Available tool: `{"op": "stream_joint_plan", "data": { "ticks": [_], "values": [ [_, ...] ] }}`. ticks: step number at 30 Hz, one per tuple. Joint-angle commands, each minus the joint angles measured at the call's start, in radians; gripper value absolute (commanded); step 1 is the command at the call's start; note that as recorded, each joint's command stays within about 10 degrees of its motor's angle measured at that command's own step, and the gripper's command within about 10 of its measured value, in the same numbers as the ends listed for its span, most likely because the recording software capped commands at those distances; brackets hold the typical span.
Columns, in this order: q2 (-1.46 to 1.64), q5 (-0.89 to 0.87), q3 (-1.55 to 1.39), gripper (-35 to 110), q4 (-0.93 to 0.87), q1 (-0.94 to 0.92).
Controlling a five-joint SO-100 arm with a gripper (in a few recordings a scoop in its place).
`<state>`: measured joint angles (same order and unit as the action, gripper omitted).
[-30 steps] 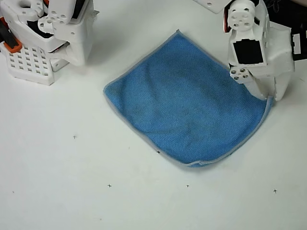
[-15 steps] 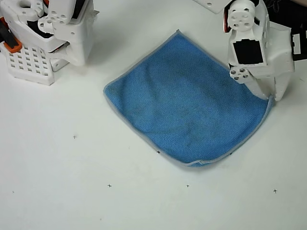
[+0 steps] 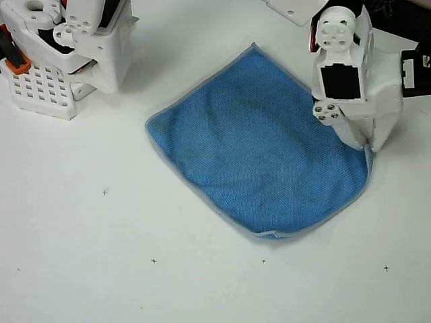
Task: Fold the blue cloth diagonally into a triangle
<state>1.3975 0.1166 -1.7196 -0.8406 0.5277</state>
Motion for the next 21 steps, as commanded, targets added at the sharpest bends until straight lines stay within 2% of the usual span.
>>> {"op": "stream_joint_plan", "data": {
  "ticks": [1,13,21],
  "values": [
    [0.110,0.023,0.089,0,-0.040,0.005],
    [0.115,0.061,0.279,0,-0.225,-0.011],
    [0.225,0.026,0.150,0,-0.236,-0.028]
  ]
}}
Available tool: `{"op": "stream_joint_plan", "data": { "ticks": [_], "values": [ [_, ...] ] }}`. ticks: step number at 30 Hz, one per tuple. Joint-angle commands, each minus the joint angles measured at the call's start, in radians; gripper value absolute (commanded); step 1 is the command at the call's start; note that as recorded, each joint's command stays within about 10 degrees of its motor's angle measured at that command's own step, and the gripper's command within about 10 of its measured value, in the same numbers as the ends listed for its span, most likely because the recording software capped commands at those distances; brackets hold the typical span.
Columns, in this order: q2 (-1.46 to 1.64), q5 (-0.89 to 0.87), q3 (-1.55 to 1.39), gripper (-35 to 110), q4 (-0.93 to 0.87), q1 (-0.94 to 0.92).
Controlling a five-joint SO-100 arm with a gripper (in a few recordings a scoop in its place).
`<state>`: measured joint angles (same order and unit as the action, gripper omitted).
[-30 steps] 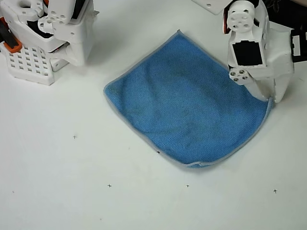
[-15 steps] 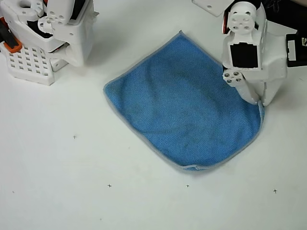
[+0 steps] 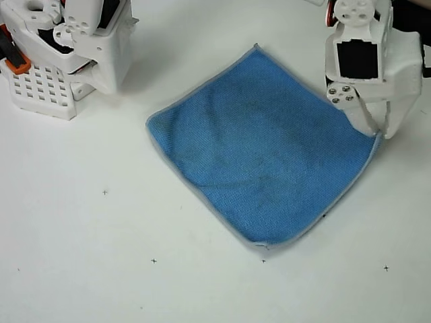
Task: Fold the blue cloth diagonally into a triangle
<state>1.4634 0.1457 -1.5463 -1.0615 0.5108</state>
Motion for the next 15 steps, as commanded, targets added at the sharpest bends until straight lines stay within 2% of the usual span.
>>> {"op": "stream_joint_plan", "data": {
  "ticks": [1,15],
  "values": [
    [0.175,-0.003,-0.038,0,-0.014,-0.012],
    [0.371,-0.005,-0.196,0,-0.055,-0.044]
  ]
}}
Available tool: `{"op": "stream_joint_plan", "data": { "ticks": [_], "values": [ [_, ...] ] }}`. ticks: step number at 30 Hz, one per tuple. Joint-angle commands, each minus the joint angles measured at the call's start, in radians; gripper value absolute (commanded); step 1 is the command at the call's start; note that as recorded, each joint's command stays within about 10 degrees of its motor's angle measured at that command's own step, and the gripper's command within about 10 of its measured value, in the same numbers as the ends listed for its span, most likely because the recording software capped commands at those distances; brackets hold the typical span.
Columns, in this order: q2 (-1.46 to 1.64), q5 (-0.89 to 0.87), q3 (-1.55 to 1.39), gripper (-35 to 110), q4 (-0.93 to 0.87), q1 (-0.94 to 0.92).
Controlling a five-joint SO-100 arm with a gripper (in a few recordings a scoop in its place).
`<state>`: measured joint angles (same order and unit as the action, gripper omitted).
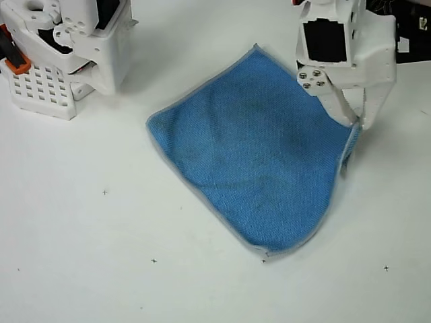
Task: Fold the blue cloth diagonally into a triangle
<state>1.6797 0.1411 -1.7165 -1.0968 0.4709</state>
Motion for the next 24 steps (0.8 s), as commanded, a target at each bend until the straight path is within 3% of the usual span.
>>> {"op": "stream_joint_plan", "data": {
  "ticks": [1,24],
  "values": [
    [0.173,-0.002,-0.040,0,-0.020,-0.006],
    [0.503,-0.026,-0.387,0,-0.015,-0.057]
  ]
}}
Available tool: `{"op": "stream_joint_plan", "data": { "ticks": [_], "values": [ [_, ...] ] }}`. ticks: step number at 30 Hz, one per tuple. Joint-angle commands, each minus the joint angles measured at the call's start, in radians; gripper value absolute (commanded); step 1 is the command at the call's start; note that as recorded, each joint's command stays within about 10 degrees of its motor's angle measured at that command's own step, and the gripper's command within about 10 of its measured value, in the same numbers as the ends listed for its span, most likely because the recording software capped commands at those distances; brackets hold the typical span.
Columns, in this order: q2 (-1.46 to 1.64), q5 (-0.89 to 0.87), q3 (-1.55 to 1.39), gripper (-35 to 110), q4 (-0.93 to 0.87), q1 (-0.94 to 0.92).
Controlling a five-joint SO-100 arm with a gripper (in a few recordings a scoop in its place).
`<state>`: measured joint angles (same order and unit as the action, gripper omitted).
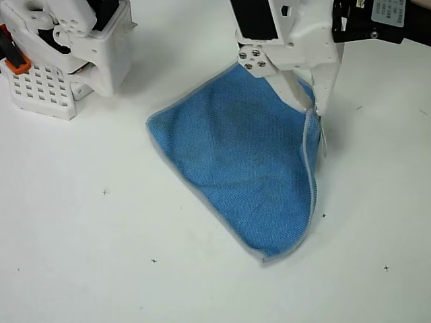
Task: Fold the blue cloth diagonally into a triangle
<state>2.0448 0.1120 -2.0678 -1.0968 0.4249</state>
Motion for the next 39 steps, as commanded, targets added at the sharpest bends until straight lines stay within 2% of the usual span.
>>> {"op": "stream_joint_plan", "data": {
  "ticks": [1,13,33,39],
  "values": [
    [0.152,0.003,-0.063,0,-0.015,-0.015],
    [0.262,-0.005,-0.195,0,0.002,-0.035],
    [0.634,-0.002,-0.476,0,-0.003,-0.112],
    [0.649,-0.002,-0.505,0,0.003,-0.118]
  ]
}}
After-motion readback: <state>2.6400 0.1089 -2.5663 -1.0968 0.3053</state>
